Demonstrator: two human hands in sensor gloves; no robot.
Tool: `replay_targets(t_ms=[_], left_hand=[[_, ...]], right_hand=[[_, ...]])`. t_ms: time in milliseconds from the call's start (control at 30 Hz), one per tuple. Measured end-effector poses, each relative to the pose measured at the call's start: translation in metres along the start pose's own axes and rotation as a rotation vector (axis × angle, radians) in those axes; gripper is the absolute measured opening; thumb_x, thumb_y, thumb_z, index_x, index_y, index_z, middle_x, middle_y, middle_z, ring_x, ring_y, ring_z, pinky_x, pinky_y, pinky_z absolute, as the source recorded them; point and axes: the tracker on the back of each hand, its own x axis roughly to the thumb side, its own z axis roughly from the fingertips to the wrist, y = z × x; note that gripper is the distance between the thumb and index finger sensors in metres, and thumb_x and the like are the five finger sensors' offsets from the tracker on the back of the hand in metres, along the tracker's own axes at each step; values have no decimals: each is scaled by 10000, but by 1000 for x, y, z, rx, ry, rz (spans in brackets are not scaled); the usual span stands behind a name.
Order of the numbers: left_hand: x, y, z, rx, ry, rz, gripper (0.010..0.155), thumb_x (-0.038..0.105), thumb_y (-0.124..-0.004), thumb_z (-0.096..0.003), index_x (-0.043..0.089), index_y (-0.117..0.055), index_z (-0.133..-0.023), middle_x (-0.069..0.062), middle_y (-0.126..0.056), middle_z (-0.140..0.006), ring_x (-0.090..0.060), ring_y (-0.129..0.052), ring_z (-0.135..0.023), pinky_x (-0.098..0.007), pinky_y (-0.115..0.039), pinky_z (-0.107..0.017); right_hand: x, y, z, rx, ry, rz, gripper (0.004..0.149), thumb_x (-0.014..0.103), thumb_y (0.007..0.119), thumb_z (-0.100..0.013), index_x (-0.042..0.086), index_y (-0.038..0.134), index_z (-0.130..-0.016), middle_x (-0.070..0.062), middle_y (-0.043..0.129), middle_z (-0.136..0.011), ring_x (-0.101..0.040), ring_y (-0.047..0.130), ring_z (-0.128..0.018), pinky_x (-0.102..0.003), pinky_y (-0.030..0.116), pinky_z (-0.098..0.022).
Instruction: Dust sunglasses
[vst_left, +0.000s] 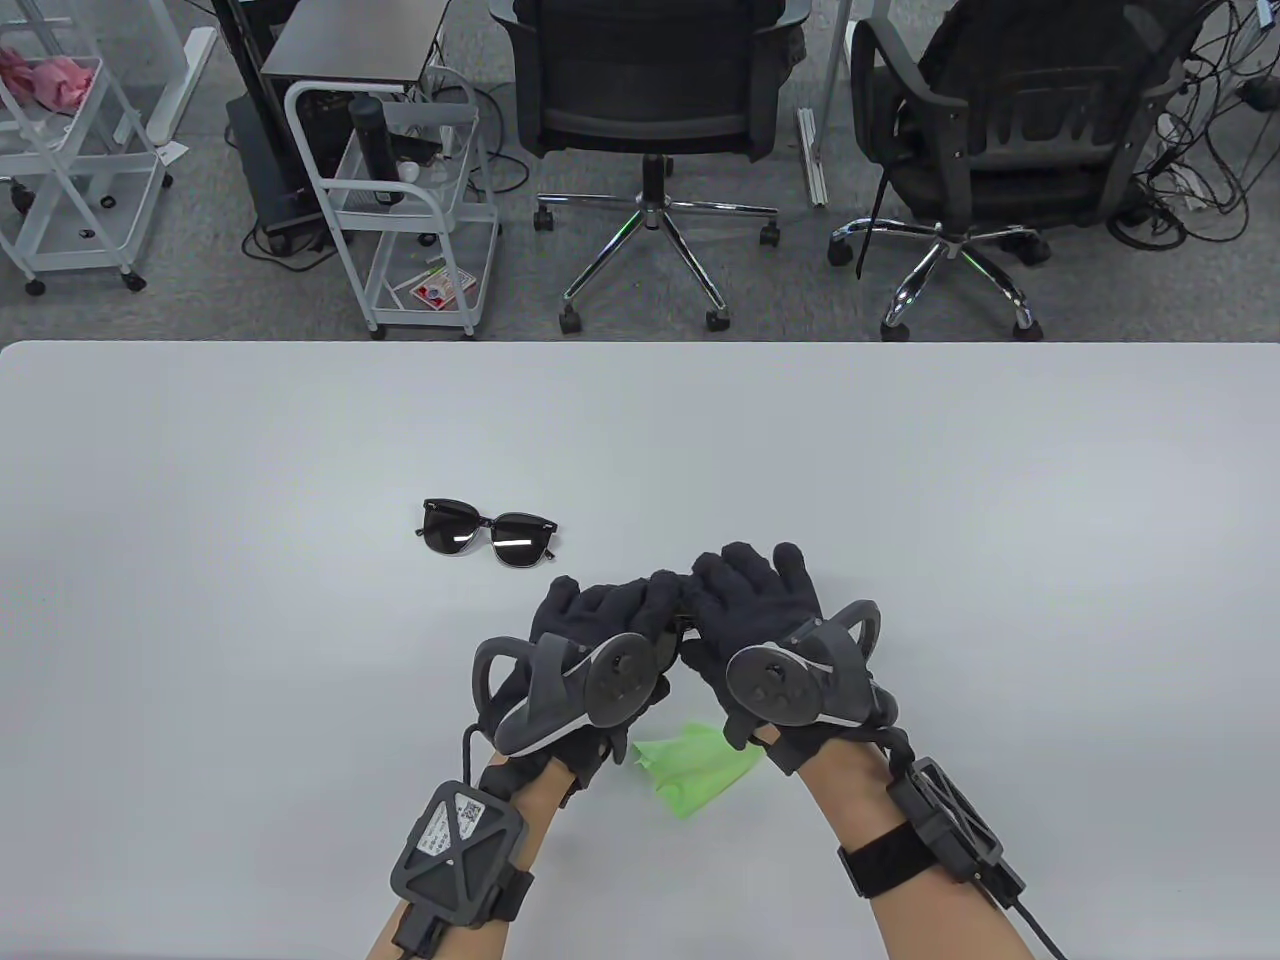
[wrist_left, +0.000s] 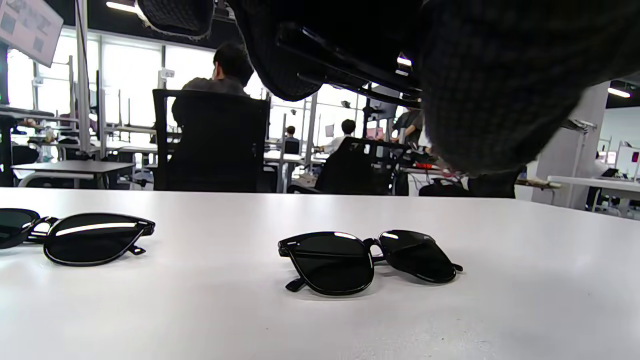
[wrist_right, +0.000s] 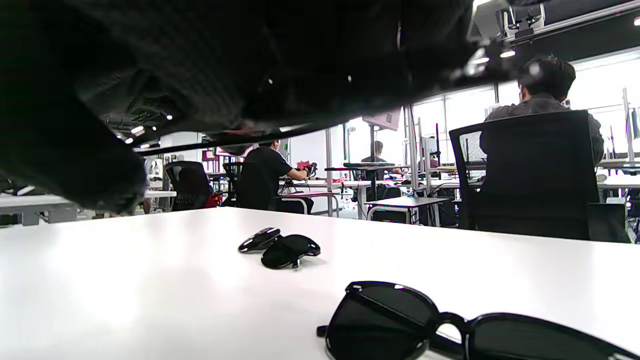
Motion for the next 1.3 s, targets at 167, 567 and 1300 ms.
replay_targets(t_ms=[167, 567, 1300], left_hand=[[5, -1, -1, -3, -11, 42, 964, 602, -970, -254, 427, -469, -1059, 225, -658, -1063, -84, -812, -976, -517, -568, -799], [-57, -7, -1, -79, 290, 106, 956, 638, -852, -322, 362, -347, -1086, 126, -475, -1162, -199, -610, -1109, -556, -496, -786], [-80, -18, -3, -139, 372, 147, 945, 637, -840, -327, 365, -347, -1086, 119, -453, -1170, -226, -564, -1121, -566, -487, -784]], right_hand=[[-2, -2, -2, -13, 55, -46, 407, 337, 962, -399, 132, 969, -750, -126, 964, -859, -424, 900, -812, -700, 570, -604], [-127, -2, 16, 37, 480, 59, 373, 280, 986, -357, 199, 999, -721, -63, 957, -895, -438, 843, -858, -703, 542, -602], [-168, 58, 26, 275, 557, 129, 393, 286, 985, -356, 201, 997, -740, -59, 967, -887, -437, 844, -851, -707, 520, -605]])
